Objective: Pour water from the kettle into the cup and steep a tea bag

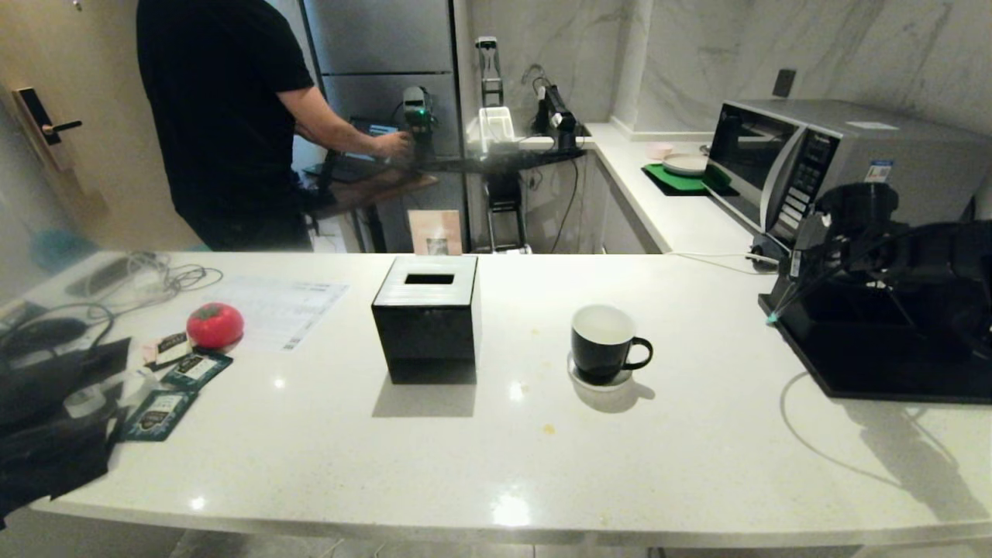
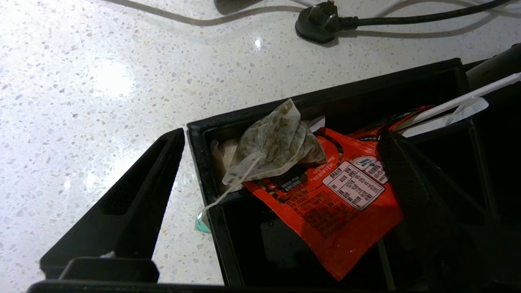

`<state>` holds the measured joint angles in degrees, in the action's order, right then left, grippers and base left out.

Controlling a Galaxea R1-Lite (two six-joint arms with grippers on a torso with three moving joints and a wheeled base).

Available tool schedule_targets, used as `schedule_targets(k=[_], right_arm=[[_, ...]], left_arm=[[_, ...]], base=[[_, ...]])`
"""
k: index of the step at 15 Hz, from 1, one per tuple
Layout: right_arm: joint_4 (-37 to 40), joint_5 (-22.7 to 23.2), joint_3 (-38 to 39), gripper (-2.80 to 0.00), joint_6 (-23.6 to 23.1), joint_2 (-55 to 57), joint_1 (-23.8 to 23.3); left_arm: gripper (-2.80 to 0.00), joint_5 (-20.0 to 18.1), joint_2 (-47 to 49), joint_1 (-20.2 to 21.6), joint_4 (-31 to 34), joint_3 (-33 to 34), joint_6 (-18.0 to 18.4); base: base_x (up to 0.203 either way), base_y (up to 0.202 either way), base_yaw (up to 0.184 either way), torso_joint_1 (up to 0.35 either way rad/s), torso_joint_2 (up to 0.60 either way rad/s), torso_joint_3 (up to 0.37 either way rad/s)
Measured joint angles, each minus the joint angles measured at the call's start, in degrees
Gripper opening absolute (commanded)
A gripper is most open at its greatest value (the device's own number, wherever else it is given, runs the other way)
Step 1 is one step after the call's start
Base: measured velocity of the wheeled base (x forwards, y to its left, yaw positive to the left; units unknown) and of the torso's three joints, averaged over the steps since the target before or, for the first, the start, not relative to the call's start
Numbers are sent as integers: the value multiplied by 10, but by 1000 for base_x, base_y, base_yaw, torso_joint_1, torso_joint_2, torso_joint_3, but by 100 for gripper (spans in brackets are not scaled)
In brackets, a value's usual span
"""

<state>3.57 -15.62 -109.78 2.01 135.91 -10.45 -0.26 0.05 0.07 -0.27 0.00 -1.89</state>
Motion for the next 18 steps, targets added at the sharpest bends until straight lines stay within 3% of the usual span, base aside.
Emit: schedule_targets(k=[13, 14, 18], right_arm=[[-5, 0, -8, 0, 1, 12, 0], [-5, 0, -9, -280, 1, 12, 0], [-7, 1, -9, -280, 1, 12, 0]], left_arm=[[-280, 0, 0, 0, 0, 0, 0], [-280, 0, 0, 0, 0, 0, 0], [-280, 0, 0, 0, 0, 0, 0]], base=[[0, 0, 0, 0, 0, 0], [0, 0, 0, 0, 0, 0], [0, 0, 0, 0, 0, 0]])
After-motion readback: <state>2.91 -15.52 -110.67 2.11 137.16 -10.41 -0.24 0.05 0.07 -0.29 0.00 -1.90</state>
